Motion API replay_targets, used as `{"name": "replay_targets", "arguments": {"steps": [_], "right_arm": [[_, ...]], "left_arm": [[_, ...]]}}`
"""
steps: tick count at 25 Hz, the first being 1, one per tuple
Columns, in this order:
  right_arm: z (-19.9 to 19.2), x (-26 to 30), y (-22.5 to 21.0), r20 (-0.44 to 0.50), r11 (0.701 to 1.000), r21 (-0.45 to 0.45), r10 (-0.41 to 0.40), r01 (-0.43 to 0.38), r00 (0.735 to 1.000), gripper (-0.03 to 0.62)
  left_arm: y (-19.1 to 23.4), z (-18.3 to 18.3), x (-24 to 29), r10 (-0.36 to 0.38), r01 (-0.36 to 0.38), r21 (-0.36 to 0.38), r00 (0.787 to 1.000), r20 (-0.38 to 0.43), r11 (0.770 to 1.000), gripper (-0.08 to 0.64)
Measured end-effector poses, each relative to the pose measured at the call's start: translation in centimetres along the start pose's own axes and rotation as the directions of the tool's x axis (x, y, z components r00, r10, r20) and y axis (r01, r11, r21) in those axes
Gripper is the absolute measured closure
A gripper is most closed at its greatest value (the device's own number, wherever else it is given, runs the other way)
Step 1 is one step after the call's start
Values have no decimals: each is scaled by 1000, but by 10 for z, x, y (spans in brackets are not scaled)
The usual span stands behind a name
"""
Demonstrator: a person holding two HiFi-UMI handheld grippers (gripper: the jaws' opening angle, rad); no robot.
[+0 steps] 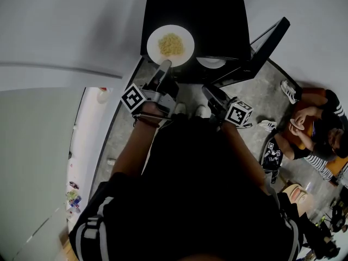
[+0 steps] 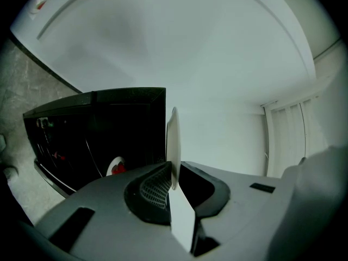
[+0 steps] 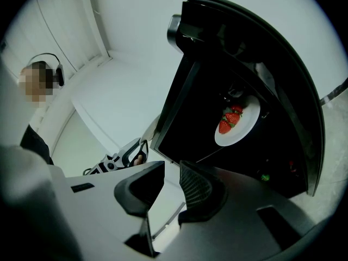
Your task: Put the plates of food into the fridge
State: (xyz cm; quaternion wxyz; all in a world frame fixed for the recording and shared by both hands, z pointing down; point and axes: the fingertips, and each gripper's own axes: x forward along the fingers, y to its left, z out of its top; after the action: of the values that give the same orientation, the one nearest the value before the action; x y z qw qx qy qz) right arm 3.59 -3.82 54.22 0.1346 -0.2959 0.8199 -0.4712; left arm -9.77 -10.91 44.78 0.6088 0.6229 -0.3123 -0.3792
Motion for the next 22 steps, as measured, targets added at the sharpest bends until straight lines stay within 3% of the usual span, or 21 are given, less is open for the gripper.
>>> {"name": "replay_targets", "arguments": {"steps": [22], "right_arm": [[-13, 8, 0, -54, 999, 2, 37, -37, 998, 492]], "left_arm": [[-4, -8, -25, -42, 43, -32, 999, 33, 999, 508]]}}
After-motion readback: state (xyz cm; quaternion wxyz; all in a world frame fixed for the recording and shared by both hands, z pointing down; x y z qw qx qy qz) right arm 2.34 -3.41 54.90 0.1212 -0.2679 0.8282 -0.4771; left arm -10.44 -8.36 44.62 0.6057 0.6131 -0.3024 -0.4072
